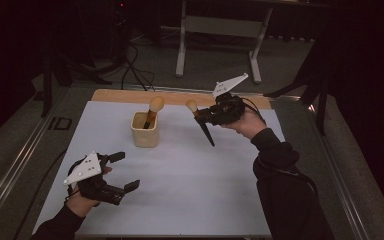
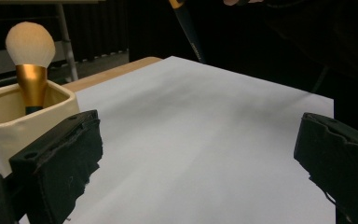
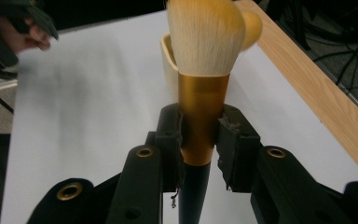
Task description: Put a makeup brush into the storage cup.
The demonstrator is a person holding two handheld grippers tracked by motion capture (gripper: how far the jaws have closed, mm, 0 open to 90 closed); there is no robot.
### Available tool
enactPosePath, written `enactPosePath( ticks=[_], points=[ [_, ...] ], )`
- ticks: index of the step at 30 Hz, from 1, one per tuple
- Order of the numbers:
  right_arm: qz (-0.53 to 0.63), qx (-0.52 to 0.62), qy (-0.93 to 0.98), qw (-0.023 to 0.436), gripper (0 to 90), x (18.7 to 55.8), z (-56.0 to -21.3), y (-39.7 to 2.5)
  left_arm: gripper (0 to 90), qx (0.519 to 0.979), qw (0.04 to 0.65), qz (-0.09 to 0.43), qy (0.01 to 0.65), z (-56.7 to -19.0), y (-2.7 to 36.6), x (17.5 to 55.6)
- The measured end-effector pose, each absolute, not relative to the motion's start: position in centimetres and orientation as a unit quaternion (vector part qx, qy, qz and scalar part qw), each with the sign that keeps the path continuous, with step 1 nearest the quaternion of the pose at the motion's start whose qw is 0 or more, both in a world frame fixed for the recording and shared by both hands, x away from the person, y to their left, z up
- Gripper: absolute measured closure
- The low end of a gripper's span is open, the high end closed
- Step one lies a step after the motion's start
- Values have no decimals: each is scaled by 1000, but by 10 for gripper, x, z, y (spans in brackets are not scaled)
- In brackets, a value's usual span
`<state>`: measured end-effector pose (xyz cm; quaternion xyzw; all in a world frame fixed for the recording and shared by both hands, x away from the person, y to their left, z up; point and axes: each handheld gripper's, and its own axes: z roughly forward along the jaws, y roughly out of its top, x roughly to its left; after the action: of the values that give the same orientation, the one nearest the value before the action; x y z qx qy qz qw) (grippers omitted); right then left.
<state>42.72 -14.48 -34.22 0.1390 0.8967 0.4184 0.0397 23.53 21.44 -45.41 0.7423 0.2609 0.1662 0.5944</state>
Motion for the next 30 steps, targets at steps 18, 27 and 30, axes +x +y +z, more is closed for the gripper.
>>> enactPosePath(
  ticks=[18,27,30],
  points=[
    [488,153,857,65,714,427,-323,-125,15,740,597,166,261,-454,215,235],
    [513,153,841,73,714,428,-307,-110,15,740,599,165,259,-454,216,234],
    [524,154,835,74,714,429,-302,-106,15,739,599,165,259,-454,217,234]
  ],
)
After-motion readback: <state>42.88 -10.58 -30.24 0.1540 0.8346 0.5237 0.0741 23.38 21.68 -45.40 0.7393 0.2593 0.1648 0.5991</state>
